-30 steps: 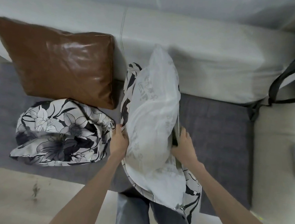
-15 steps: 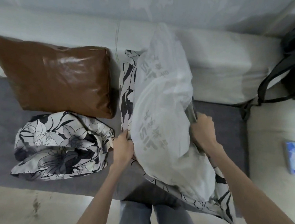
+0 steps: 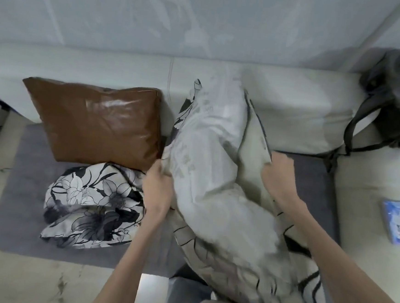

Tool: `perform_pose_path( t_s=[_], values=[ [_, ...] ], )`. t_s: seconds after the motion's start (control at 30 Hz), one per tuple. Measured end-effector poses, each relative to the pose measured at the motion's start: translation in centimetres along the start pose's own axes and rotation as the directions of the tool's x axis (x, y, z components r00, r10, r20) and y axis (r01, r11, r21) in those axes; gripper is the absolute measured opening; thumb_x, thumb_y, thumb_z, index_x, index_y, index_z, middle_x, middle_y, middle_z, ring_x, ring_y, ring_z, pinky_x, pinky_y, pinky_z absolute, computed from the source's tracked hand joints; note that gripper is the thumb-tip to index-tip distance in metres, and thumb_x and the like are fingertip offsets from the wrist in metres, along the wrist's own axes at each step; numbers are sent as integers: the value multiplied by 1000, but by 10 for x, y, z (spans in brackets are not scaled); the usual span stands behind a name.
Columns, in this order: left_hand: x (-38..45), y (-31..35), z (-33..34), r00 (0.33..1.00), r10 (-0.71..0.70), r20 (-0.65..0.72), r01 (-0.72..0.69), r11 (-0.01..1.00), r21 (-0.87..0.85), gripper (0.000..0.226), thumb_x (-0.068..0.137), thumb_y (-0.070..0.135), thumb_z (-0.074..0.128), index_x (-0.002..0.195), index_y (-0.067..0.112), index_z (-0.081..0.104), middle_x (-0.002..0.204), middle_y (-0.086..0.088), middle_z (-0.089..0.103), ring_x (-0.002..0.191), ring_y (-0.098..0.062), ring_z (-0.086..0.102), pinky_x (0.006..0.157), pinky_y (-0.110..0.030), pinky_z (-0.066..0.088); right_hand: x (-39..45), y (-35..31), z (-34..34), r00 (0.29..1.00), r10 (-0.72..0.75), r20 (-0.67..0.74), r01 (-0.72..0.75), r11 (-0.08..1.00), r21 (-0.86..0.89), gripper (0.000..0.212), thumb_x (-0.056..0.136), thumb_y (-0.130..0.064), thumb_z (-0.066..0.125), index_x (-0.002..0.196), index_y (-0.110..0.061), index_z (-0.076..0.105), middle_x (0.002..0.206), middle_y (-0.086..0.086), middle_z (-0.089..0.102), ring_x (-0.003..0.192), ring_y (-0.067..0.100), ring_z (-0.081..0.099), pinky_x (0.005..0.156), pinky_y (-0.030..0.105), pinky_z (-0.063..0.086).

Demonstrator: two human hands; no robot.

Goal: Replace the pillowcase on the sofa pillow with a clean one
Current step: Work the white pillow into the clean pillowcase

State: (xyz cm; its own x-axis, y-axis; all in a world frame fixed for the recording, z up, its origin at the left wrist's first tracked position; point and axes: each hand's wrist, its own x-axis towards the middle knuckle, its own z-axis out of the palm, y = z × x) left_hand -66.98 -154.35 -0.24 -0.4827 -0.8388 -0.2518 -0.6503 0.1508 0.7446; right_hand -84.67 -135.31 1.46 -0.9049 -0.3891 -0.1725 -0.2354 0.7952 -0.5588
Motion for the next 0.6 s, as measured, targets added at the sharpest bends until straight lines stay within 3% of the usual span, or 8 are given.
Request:
perform_pose_path(
  t_s=[0.07, 0.13, 0.2, 0.27, 0.37, 0.43, 0.5, 0.6],
  values=[
    [-4, 19, 4, 994, -6, 111, -4, 996, 89, 11, 87, 7, 45, 84, 9, 55, 85, -16, 66, 83, -41, 56, 61, -35, 33, -9, -6, 5, 992, 52, 117, -51, 999, -12, 26, 78, 5, 40, 58, -11, 38, 65, 8, 48, 72, 33, 47, 57, 30, 26],
    [3, 35, -1, 1000, 2, 31, -5, 995, 103, 14, 91, 11, 42, 85, 9, 54, 89, -18, 65, 84, -39, 57, 67, -38, 37, -2, -18, -1, 987, 60, 151, -54, 998, -40, 14, 82, 6, 41, 80, 1, 54, 88, 20, 56, 90, 38, 54, 67, 33, 33],
    [1, 37, -16, 987, 71, -145, -71, 997, 3, 18, 85, 7, 37, 77, 13, 51, 74, -11, 61, 70, -34, 50, 61, -38, 39, 10, -28, -19, 999, -18, 39, 22, 996, -92, 19, 82, 4, 38, 87, 6, 56, 94, 28, 57, 94, 42, 53, 73, 40, 36],
    [-9, 33, -20, 978, 99, -182, -112, 992, -66, 21, 75, 0, 32, 76, 14, 46, 67, -9, 54, 64, -29, 40, 57, -34, 34, 13, -29, -29, 991, -112, -70, 104, 989, -103, 18, 79, 2, 34, 74, 3, 52, 82, 27, 54, 84, 44, 48, 72, 42, 26],
    [-22, 36, 0, 996, 85, -3, -85, 996, -17, 41, 74, -3, 34, 103, 10, 58, 88, -13, 65, 80, -35, 52, 70, -39, 44, 4, -19, -24, 995, -96, 35, 102, 970, -219, 19, 82, 9, 40, 90, 3, 55, 105, 31, 58, 98, 43, 52, 83, 40, 26],
    [-20, 28, 14, 999, 14, 36, -15, 999, 40, 44, 75, -2, 35, 113, 7, 56, 100, -16, 65, 93, -39, 53, 79, -42, 45, 6, -12, -16, 989, -66, 135, 94, 972, -215, 22, 81, 9, 41, 95, 4, 56, 111, 28, 57, 105, 40, 52, 85, 39, 32],
    [-24, -2, 22, 997, -62, 39, 58, 993, 102, 37, 76, -2, 36, 108, 5, 53, 99, -16, 64, 96, -40, 54, 81, -43, 46, 6, -6, -8, 986, -25, 162, 51, 986, -161, 19, 76, 9, 41, 85, -4, 52, 106, 26, 58, 100, 39, 53, 74, 36, 34],
    [-45, -47, 40, 988, -133, 84, 117, 978, 171, 23, 80, -3, 39, 101, 5, 47, 92, -19, 59, 93, -42, 57, 73, -38, 41, -8, 20, 15, 979, 59, 195, -34, 991, -129, 19, 74, 6, 41, 73, -12, 46, 104, 25, 56, 93, 37, 50, 71, 32, 32]
  ],
)
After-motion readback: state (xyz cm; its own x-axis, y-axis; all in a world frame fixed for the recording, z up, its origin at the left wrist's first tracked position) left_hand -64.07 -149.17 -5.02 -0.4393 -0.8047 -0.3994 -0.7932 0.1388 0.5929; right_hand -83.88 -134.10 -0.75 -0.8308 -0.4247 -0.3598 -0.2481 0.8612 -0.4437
